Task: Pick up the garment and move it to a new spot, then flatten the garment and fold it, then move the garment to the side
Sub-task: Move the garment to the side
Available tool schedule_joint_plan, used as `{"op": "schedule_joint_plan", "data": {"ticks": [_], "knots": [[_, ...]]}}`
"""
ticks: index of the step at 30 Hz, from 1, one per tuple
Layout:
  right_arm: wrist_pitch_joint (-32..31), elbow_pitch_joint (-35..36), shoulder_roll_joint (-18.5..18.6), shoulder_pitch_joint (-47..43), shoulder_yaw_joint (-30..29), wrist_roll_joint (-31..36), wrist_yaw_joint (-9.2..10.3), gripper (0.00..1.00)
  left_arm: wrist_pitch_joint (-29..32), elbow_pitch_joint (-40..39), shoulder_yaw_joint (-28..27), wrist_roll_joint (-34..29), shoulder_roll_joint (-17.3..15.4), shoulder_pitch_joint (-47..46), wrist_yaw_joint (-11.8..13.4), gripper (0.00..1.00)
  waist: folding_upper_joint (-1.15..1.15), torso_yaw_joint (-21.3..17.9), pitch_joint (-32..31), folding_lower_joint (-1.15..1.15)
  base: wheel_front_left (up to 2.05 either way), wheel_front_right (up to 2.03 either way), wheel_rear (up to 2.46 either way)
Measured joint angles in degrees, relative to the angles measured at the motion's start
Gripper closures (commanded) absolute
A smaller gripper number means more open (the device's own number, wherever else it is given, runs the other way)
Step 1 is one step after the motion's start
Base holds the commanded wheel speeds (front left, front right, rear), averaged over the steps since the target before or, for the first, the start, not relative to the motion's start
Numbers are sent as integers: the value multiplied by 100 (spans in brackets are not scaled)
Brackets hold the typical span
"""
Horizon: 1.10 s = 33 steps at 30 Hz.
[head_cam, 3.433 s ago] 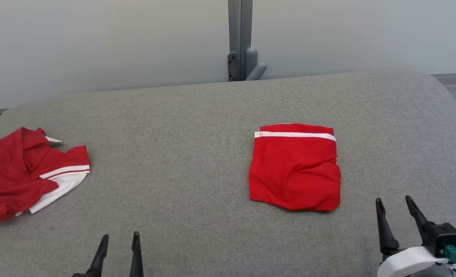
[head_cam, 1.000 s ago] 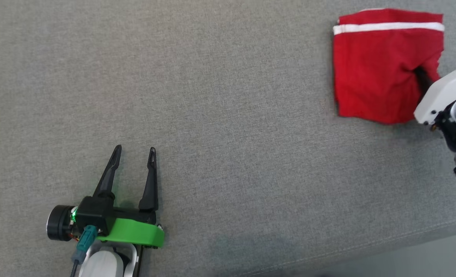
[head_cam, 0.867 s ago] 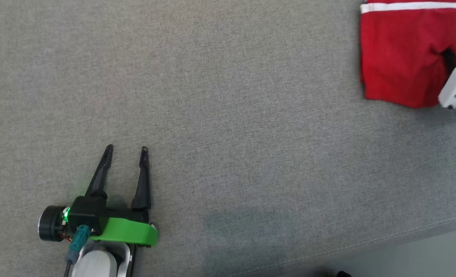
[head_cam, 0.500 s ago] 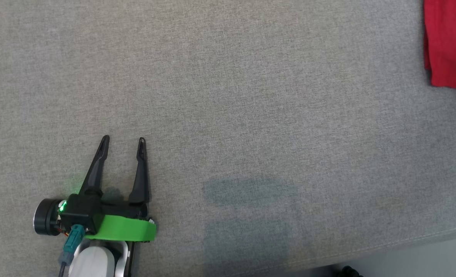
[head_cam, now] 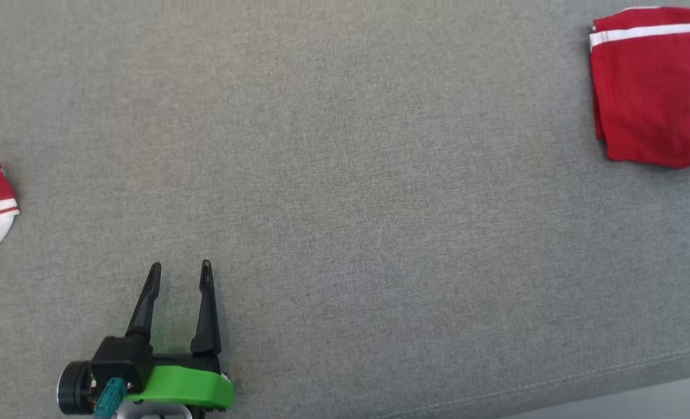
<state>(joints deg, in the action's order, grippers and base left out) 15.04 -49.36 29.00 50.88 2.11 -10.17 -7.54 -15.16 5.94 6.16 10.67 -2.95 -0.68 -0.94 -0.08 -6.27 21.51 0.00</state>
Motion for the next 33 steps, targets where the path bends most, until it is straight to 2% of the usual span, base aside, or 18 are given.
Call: {"op": "schedule_joint_plan", "data": {"ticks": [3, 4, 8, 12, 15, 18, 26, 33], "knots": [[2, 1291, -349, -1178, -414, 174, 0, 0, 0, -27, 34, 126, 1, 187, 53, 0, 0, 11, -327, 0, 0, 0, 0], [2, 1291, -349, -1178, -414, 174, 0, 0, 0, -27, 34, 126, 1, 187, 53, 0, 0, 11, -327, 0, 0, 0, 0], [2, 2722, -1092, -2674, -865, 468, 0, 0, 0, -79, -32, 137, 8, 392, 104, 0, 0, 59, -740, 0, 0, 0, 0], [1, 3508, -1778, -3765, -1127, 837, 1, 0, 1, -80, -194, 60, 9, 543, 130, 0, 0, 136, -1096, 0, 0, 0, 0], [1, 3780, -2165, -4346, -1134, 969, 0, 0, 1, -43, -348, 10, 9, 630, 115, 0, 0, 209, -1340, 0, 0, 0, 0], [1, 3889, -2312, -4763, -987, 971, 0, 0, 0, 10, -475, -32, 8, 706, 110, 0, 0, 291, -1566, 0, 0, 0, 0], [1, 3876, -2547, -5389, -856, 958, 0, 0, 0, 31, -487, 86, 9, 873, 131, 0, 0, 571, -2013, 0, 0, 0, 0], [1, 3841, -2603, -5487, -779, 935, 0, 0, 0, 43, -502, 149, 9, 957, 146, 0, 0, 751, -2203, 0, 0, 0, 0]]}}
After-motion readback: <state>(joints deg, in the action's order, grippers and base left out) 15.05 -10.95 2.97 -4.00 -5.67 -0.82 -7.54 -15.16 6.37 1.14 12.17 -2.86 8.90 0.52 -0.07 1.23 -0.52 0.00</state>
